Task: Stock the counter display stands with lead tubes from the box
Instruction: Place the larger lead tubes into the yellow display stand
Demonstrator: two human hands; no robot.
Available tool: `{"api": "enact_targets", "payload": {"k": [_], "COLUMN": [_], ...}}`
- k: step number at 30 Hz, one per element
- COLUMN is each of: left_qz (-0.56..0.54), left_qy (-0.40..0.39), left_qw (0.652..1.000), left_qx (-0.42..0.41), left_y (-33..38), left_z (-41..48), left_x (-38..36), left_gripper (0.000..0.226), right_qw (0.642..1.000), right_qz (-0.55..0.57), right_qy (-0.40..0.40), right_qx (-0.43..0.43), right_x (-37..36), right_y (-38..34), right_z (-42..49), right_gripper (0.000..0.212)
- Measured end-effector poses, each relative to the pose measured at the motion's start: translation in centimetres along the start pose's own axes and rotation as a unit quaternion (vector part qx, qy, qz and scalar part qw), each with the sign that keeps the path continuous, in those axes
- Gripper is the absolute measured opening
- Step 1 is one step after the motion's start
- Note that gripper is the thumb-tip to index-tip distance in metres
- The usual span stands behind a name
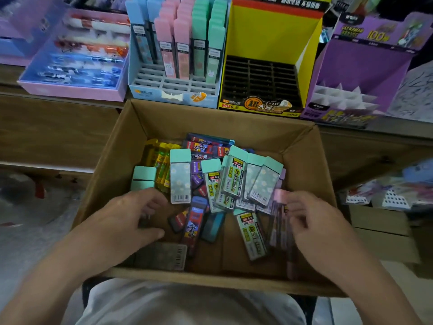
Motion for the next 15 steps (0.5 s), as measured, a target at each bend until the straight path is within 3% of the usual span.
{"api": "enact_targets", "payload": {"k": [7, 11, 15], "left_qz": [0.002, -0.006, -0.037], "left_qy": [0.02, -0.039, -0.082], "left_qw": [1.0, 0.999, 0.996], "left_qx": [0.001, 0.007, -0.015], "left_y": [0.0, -0.7, -0.4], "left_z": [-0.6, -0.6, 0.0], "left_x": [0.1, -0.9, -1.6], "left_gripper": [0.061, 0.074, 0.067], "right_qw": [0.998, 0.995, 0.994], "right_qz": [-0.011, -0.058, -0.069], "right_qy": [-0.059, -0.078, -0.079], "right_qx": [-0.005, -0.009, -0.013], "right_x": [-0.9, -1.9, -2.1], "right_y": [-0.3, -0.7, -1.0], "right_z": [-0.3, -0.4, -0.3], "right_gripper": [0.037, 0.041, 0.041]}}
Point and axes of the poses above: each hand's wrist, its own z-axis towards the middle knuckle, its own x-axis out of the back of the hand, y = z × x, the point moved 5 cm from there along z, towards the middle knuckle, and after that the axes turned 9 degrees about -x, right-handed, at the moved point
